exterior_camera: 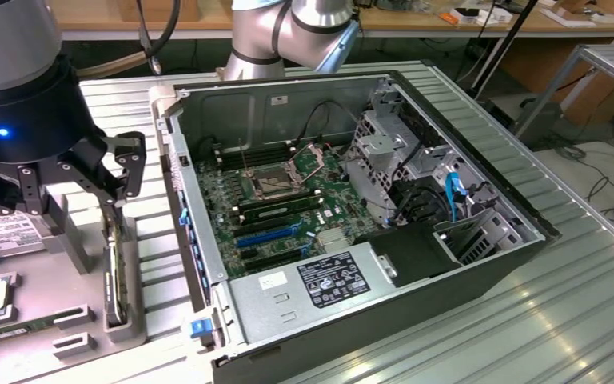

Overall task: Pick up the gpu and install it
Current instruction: 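Pick up the gpu and move the gpu toward the slot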

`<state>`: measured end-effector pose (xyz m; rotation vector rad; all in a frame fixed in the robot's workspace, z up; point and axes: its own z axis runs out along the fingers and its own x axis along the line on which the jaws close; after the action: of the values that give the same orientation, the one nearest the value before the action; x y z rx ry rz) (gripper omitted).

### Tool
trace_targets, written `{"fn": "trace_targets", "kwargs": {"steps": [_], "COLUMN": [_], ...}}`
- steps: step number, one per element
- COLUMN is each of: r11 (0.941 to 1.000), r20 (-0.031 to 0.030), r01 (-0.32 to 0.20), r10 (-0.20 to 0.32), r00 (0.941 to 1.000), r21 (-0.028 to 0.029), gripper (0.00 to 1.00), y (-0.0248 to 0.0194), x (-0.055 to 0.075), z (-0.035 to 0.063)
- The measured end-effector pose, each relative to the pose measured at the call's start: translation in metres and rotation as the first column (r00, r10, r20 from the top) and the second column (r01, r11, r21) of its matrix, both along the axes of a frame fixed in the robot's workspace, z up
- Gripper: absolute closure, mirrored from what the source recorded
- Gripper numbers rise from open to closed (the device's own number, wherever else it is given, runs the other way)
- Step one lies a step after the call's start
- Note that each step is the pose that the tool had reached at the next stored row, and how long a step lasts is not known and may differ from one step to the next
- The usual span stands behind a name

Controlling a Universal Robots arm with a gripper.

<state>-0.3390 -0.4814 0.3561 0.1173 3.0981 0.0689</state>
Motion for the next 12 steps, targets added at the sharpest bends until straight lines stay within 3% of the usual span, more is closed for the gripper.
{"fn": "trace_targets", "kwargs": {"steps": [12], "r11": [1.0000], "r20": [0.0045], "r01": [0.000], "r10": [0.000], "r00": [1.0000], "r21": [0.0000], "gripper": [0.44], "y": [0.0000], "x": [0.0000], "z": [-0.0058]}}
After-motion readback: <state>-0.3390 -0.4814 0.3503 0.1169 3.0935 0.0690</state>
